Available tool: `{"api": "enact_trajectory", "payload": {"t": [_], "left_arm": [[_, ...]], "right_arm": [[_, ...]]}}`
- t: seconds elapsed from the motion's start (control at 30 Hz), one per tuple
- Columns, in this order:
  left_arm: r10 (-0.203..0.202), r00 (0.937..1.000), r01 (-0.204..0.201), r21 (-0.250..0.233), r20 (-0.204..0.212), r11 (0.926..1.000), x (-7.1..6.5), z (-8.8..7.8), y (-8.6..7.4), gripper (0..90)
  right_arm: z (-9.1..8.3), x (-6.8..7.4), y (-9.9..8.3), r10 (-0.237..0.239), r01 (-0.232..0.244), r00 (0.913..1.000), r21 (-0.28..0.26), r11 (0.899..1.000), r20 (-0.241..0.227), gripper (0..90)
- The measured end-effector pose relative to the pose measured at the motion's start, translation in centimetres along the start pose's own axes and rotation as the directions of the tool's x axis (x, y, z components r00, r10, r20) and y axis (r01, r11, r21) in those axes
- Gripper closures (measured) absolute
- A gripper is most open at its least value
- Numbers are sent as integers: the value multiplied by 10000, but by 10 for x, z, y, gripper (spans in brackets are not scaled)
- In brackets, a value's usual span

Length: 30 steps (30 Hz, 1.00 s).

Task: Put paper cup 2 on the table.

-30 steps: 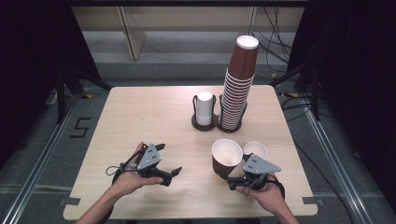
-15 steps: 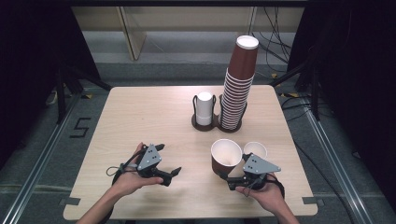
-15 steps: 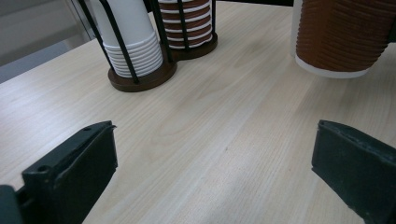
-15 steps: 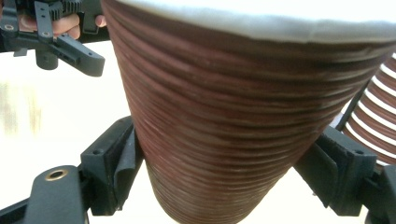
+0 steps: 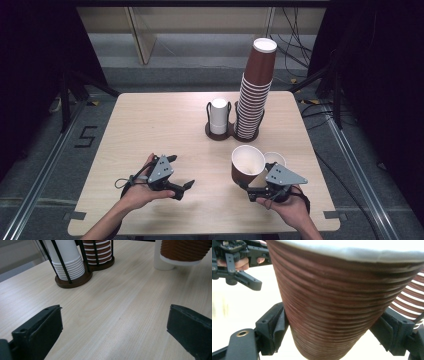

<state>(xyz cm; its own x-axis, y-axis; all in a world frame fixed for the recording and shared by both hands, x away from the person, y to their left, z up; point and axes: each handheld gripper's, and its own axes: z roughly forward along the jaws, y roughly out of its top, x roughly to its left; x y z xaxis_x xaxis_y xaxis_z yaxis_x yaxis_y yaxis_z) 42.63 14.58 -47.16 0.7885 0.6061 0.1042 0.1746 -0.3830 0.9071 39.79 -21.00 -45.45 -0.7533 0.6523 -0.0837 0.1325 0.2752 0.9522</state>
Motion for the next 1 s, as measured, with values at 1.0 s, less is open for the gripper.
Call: {"api": "enact_trajectory", "payload": {"t": [1.0], "left_arm": [[-3, 10000, 2, 167, 48, 9999, -1, 4, -2, 0]], "right_arm": [[-51, -42, 32, 764, -587, 9743, -885, 9943, 2118, 201]]}}
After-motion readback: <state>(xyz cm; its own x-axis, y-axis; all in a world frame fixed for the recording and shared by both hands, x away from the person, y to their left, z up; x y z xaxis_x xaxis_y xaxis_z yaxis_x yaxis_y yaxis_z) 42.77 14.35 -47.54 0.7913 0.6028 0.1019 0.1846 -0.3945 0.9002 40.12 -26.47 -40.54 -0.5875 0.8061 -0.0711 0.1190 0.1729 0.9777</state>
